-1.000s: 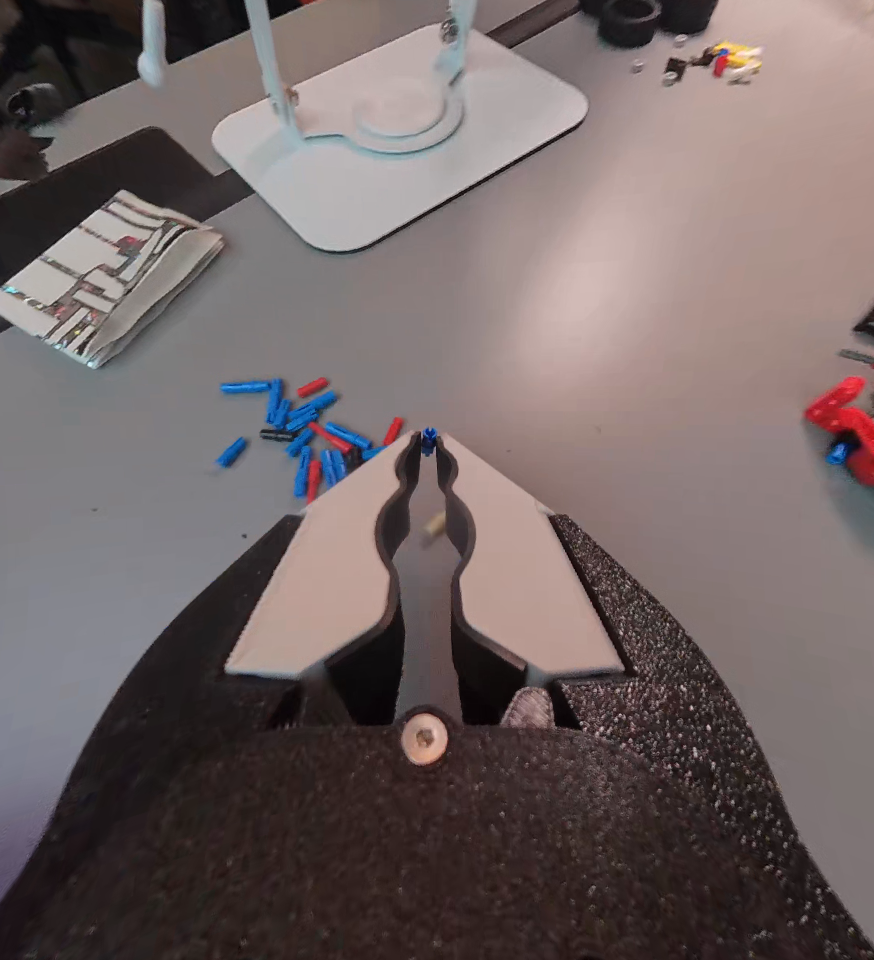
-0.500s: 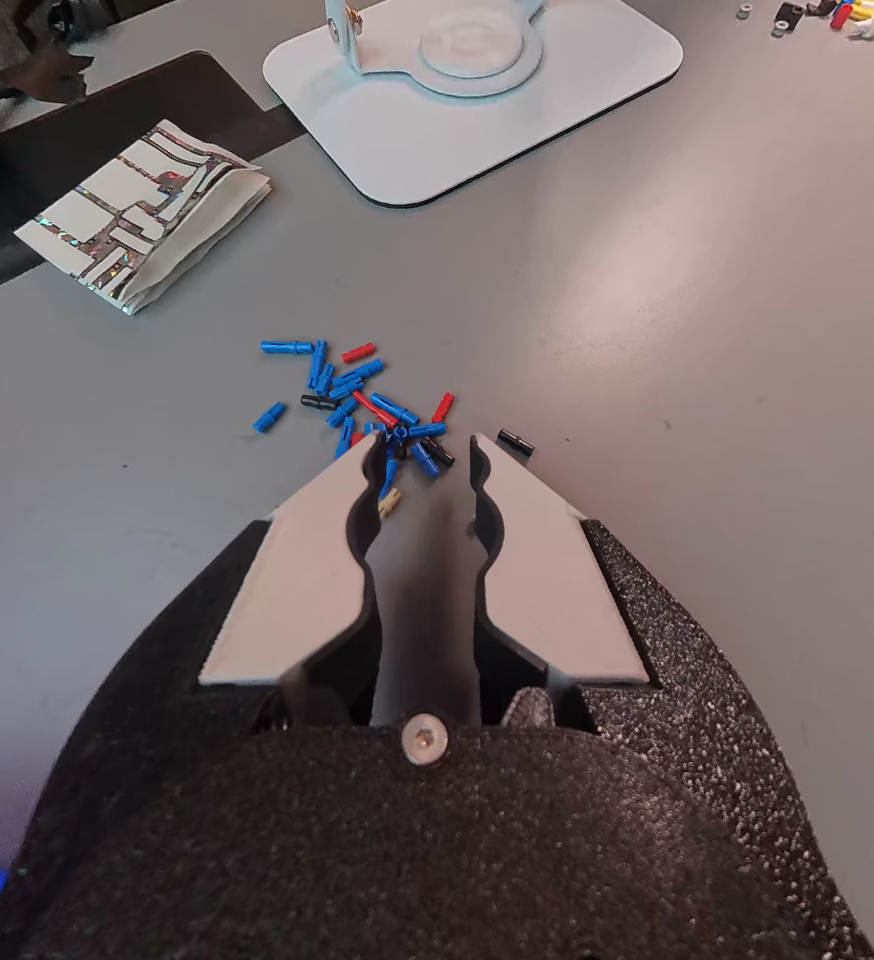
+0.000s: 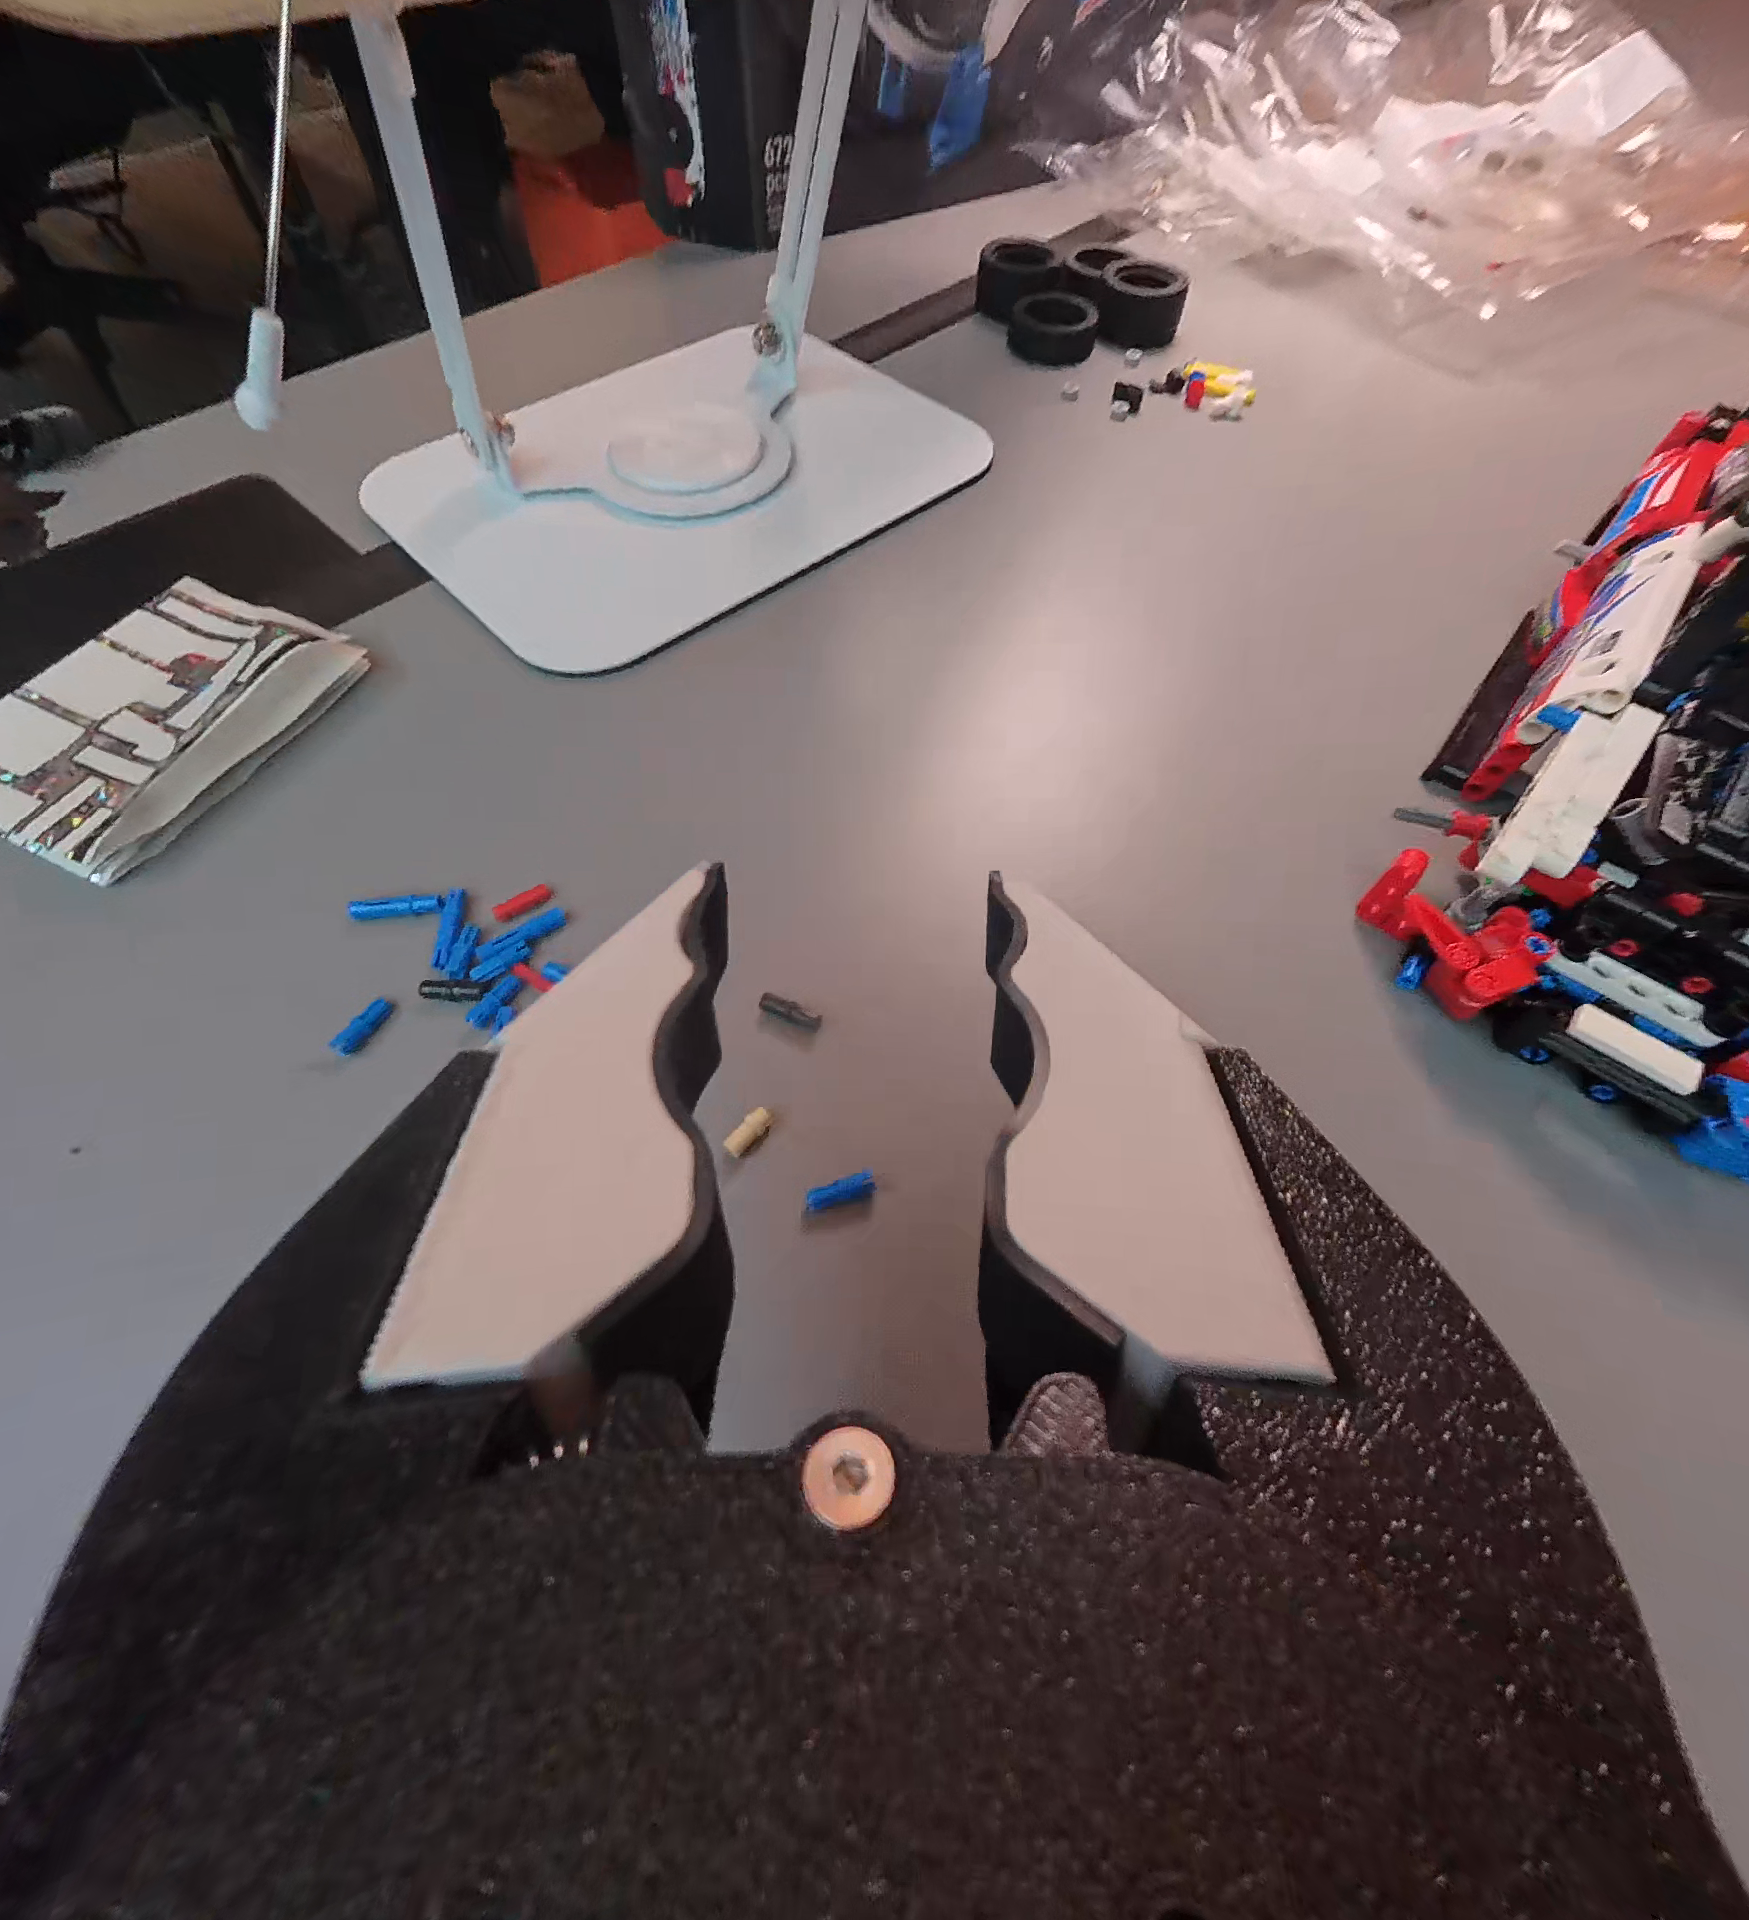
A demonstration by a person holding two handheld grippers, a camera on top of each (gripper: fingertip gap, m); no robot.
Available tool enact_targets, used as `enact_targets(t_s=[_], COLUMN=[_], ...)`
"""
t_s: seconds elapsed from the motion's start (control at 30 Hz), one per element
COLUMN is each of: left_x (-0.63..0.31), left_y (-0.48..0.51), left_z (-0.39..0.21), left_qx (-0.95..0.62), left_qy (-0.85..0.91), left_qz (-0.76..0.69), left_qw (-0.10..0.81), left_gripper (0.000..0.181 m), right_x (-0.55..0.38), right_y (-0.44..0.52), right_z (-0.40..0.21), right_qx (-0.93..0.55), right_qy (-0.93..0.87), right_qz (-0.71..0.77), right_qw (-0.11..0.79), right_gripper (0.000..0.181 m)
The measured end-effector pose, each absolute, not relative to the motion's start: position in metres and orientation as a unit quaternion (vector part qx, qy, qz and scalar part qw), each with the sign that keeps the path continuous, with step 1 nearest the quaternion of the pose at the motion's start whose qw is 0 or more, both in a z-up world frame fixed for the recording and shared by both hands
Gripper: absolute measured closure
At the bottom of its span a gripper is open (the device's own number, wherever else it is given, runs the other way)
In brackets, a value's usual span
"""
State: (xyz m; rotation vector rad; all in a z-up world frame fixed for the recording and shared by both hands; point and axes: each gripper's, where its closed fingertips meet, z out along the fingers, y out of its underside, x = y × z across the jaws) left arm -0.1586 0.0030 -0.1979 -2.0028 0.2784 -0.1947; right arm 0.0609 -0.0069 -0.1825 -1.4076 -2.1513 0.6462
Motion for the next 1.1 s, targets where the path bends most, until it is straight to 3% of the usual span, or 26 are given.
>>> enact_targets(t_s=[0.4,0.6,0.8,1.1], left_x=[-0.152,-0.159,-0.176,-0.180], left_y=[0.000,-0.001,-0.006,-0.005], left_z=[-0.151,-0.141,-0.128,-0.132], left_qx=[-0.763,-0.740,-0.709,-0.707], left_qy=[0.086,0.058,0.026,0.007], left_qz=[-0.076,-0.075,-0.040,-0.043], left_qw=[0.637,0.667,0.703,0.705], left_gripper=[0.116,0.117,0.121,0.123], right_x=[0.017,0.007,0.021,0.055], right_y=[0.053,0.086,0.099,0.116], right_z=[-0.069,-0.046,-0.031,-0.044], right_qx=[-0.523,-0.534,-0.518,-0.549], right_qy=[-0.541,-0.446,-0.371,-0.319], right_qz=[0.393,0.415,0.423,0.428], right_qw=[0.529,0.586,0.644,0.643], right_gripper=[0.118,0.138,0.175,0.173])
